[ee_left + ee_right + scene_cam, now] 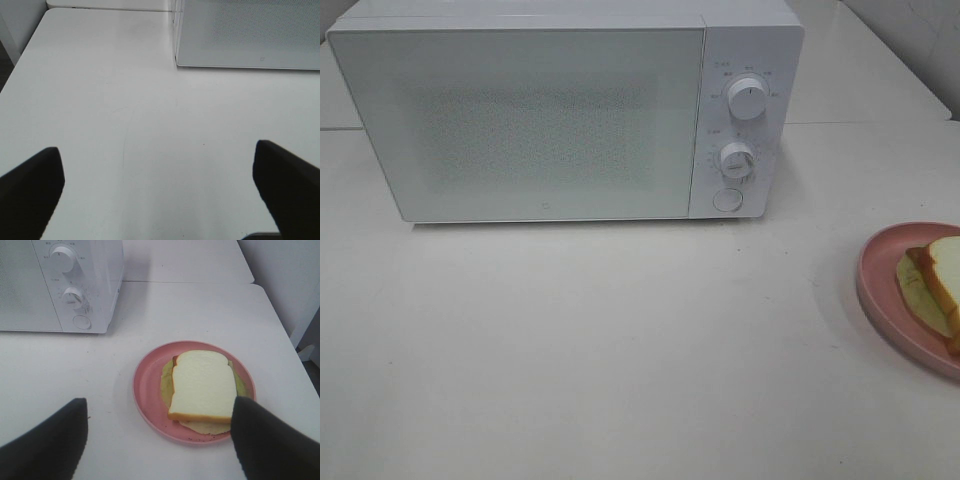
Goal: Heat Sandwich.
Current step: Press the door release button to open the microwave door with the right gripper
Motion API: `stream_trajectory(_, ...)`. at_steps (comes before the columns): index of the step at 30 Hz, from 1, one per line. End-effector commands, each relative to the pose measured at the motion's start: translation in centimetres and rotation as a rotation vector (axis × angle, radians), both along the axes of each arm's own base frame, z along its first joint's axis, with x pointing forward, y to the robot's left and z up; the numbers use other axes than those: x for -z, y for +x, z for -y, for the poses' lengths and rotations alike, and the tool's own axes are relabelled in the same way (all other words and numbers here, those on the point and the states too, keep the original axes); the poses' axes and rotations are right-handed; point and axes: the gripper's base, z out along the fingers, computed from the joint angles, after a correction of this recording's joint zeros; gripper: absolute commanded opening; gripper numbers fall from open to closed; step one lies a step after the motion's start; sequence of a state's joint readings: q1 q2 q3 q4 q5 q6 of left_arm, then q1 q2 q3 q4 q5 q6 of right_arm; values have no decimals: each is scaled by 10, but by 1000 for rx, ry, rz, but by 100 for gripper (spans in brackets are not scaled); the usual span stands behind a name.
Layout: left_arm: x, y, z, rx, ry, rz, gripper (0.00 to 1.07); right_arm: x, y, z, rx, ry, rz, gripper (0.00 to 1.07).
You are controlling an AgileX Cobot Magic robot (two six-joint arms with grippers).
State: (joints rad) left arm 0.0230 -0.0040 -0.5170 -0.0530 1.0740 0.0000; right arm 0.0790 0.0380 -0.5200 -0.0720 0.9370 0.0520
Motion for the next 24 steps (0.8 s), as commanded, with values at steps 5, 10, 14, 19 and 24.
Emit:
stream_trajectory(5, 0, -4, 0, -2, 0, 33, 98, -11, 24, -2, -3, -9, 14, 76)
stream_trajectory(10, 0, -4, 0, -2, 0, 33, 98, -11, 47, -4, -9, -13, -21, 76)
stream_trajectory(14, 0, -4, 0, -2, 0, 33, 98, -7, 61, -6, -14, -16, -30, 76)
stream_trajectory(19, 0, -4, 0, -2, 0, 33, 98, -2, 80, -7, -22, -18, -29, 76)
stream_trajectory(24, 0, -4, 0, -2, 0, 33, 98, 0, 98, -9, -28, -19, -30, 76)
